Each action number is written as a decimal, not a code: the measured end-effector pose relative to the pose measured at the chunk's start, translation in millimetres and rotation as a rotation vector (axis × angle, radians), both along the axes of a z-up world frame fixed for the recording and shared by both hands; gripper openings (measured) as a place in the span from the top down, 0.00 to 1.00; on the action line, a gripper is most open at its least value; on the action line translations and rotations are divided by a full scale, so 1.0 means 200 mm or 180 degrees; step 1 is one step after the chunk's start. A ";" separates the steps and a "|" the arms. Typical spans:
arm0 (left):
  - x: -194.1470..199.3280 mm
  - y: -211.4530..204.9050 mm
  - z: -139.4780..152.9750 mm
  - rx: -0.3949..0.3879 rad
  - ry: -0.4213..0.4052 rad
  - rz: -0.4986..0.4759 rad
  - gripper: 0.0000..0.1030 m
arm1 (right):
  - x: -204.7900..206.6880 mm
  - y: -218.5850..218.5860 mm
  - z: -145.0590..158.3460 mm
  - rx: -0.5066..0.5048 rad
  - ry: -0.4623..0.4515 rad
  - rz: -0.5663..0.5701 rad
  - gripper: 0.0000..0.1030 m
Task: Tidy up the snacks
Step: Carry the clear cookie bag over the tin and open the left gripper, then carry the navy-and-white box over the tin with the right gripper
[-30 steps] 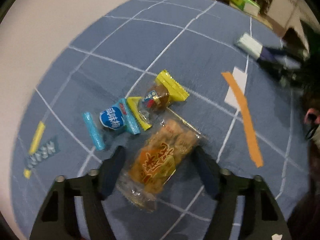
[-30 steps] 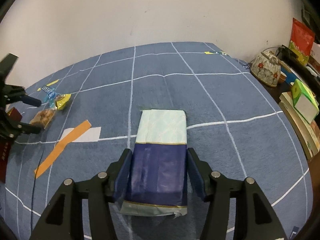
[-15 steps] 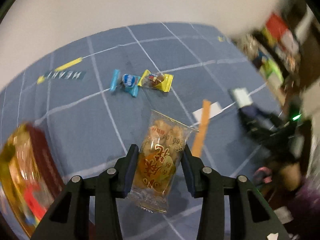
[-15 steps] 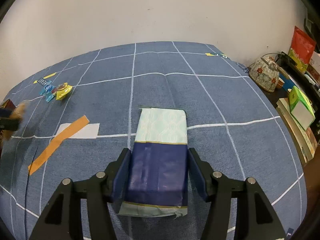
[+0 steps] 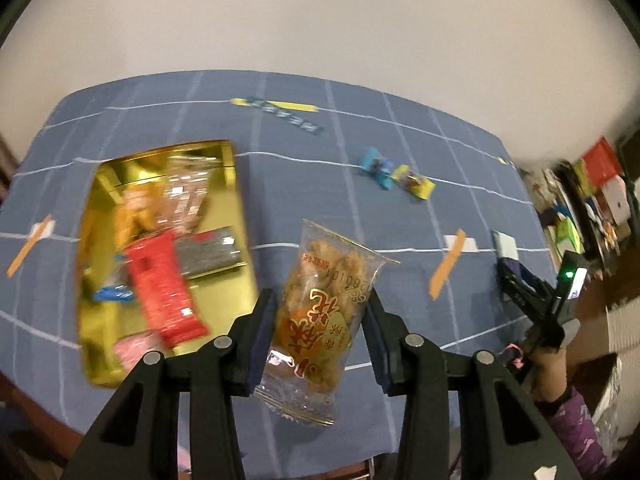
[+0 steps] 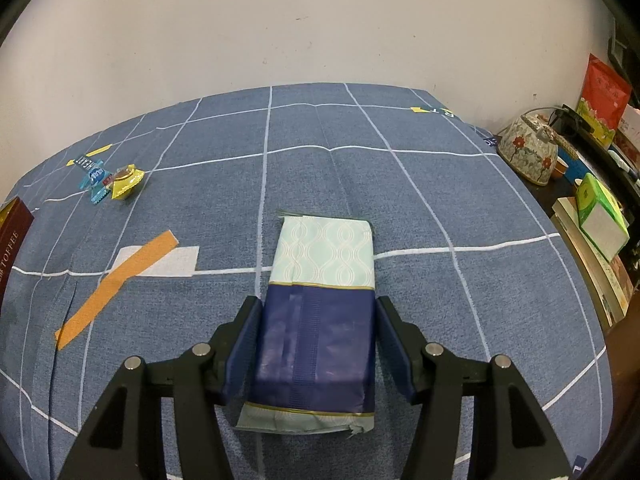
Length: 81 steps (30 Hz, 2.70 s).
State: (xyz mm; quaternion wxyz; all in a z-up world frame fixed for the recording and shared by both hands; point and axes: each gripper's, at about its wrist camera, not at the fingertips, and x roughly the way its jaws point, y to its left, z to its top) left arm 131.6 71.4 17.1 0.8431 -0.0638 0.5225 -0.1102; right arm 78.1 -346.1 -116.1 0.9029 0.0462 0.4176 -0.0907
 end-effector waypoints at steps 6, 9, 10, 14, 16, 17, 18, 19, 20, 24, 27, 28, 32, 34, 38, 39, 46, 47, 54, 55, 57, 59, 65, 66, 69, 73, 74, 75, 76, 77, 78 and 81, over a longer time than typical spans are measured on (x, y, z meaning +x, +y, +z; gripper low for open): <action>-0.07 0.19 0.00 0.0066 -0.0030 0.0255 0.62 | 0.00 0.00 0.00 -0.0008 0.0002 0.0003 0.42; -0.10 0.24 -0.01 0.0127 -0.0054 0.0326 0.62 | 0.00 0.00 0.00 -0.0006 0.0002 0.0003 0.42; -0.10 0.26 -0.02 0.0141 -0.0059 0.0348 0.62 | 0.00 0.00 0.00 -0.0007 0.0002 0.0003 0.42; -0.10 0.33 -0.02 0.0159 -0.0079 0.0439 0.62 | 0.00 0.00 0.00 -0.0007 0.0003 0.0002 0.42; -0.08 0.36 -0.03 0.0179 -0.0094 0.0471 0.62 | 0.00 0.00 0.00 -0.0010 0.0004 0.0002 0.42; -0.07 0.38 -0.03 0.0182 -0.0100 0.0475 0.62 | 0.00 0.00 0.00 -0.0011 0.0004 0.0002 0.42; -0.06 0.39 -0.03 0.0193 -0.0109 0.0480 0.62 | 0.00 0.00 0.00 -0.0014 0.0004 0.0003 0.42; -0.05 0.39 -0.04 0.0204 -0.0118 0.0481 0.62 | 0.00 0.00 0.00 -0.0017 0.0005 0.0003 0.42; -0.03 0.40 -0.04 0.0208 -0.0118 0.0478 0.62 | 0.00 0.00 0.00 -0.0016 0.0005 0.0003 0.42; 0.04 0.40 -0.08 0.0279 -0.0135 0.0461 0.62 | 0.00 0.00 0.00 -0.0027 0.0007 0.0003 0.43; 0.08 0.39 -0.12 0.0254 -0.0097 0.0459 0.62 | 0.00 0.00 0.00 -0.0035 0.0008 0.0004 0.43; 0.10 0.38 -0.14 0.0245 -0.0082 0.0453 0.62 | 0.00 0.01 0.00 -0.0037 0.0009 0.0005 0.43; 0.12 0.33 -0.20 0.0293 -0.0032 0.0419 0.62 | 0.00 0.00 0.01 -0.0046 0.0011 0.0006 0.43; 0.12 0.31 -0.22 0.0331 -0.0036 0.0412 0.62 | 0.01 0.01 0.00 -0.0048 0.0012 0.0007 0.43; 0.11 0.29 -0.24 0.0504 -0.0128 0.0436 0.62 | 0.01 0.00 0.01 -0.0052 0.0013 0.0007 0.43; 0.10 0.28 -0.25 0.0564 -0.0147 0.0438 0.62 | 0.01 0.00 0.01 -0.0056 0.0014 0.0006 0.43; 0.09 0.23 -0.28 0.0871 -0.0246 0.0464 0.60 | 0.01 0.02 0.01 -0.0144 0.0021 0.0007 0.43; 0.08 0.23 -0.28 0.0905 -0.0272 0.0473 0.60 | 0.01 0.03 0.01 -0.0156 0.0022 0.0007 0.43; 0.05 0.21 -0.24 0.1122 -0.0438 0.0503 0.53 | 0.01 0.04 0.02 -0.0226 0.0031 -0.0018 0.45; 0.03 0.20 -0.23 0.1152 -0.0471 0.0519 0.53 | 0.01 0.04 0.02 -0.0217 0.0032 -0.0030 0.45; 0.01 0.20 -0.20 0.1221 -0.0516 0.0564 0.49 | 0.01 0.03 0.02 -0.0187 0.0031 -0.0045 0.45; -0.01 0.21 -0.17 0.1272 -0.0566 0.0622 0.40 | 0.00 0.03 0.02 -0.0161 0.0032 -0.0056 0.45; -0.09 0.24 -0.07 0.1413 -0.0655 0.0807 0.31 | 0.00 0.04 0.03 -0.0109 0.0102 -0.0024 0.51; -0.10 0.25 -0.06 0.1419 -0.0666 0.0838 0.30 | -0.01 0.03 0.03 -0.0079 0.0111 -0.0029 0.51; -0.14 0.27 -0.02 0.1405 -0.0675 0.0905 0.29 | -0.01 0.04 0.04 -0.0037 0.0145 -0.0031 0.51; -0.18 0.31 -0.01 0.1375 -0.0654 0.0982 0.29 | -0.03 0.06 0.05 0.0107 0.0157 -0.0020 0.51; -0.18 0.32 0.00 0.1374 -0.0651 0.1004 0.29 | -0.03 0.08 0.06 0.0125 0.0154 -0.0012 0.51; -0.19 0.34 0.00 0.1371 -0.0651 0.1024 0.29 | -0.04 0.09 0.07 0.0144 0.0146 0.0001 0.51; -0.20 0.35 0.00 0.1369 -0.0649 0.1049 0.28 | -0.04 0.11 0.08 0.0176 0.0128 0.0017 0.51; -0.21 0.36 0.01 0.1368 -0.0643 0.1078 0.28 | -0.05 0.13 0.09 0.0209 0.0112 0.0032 0.51; -0.22 0.38 0.01 0.1360 -0.0638 0.1107 0.28 | -0.05 0.14 0.11 0.0237 0.0098 0.0048 0.51; -0.24 0.42 0.01 0.1348 -0.0622 0.1180 0.27 | -0.05 0.22 0.17 0.0333 0.0036 0.0143 0.51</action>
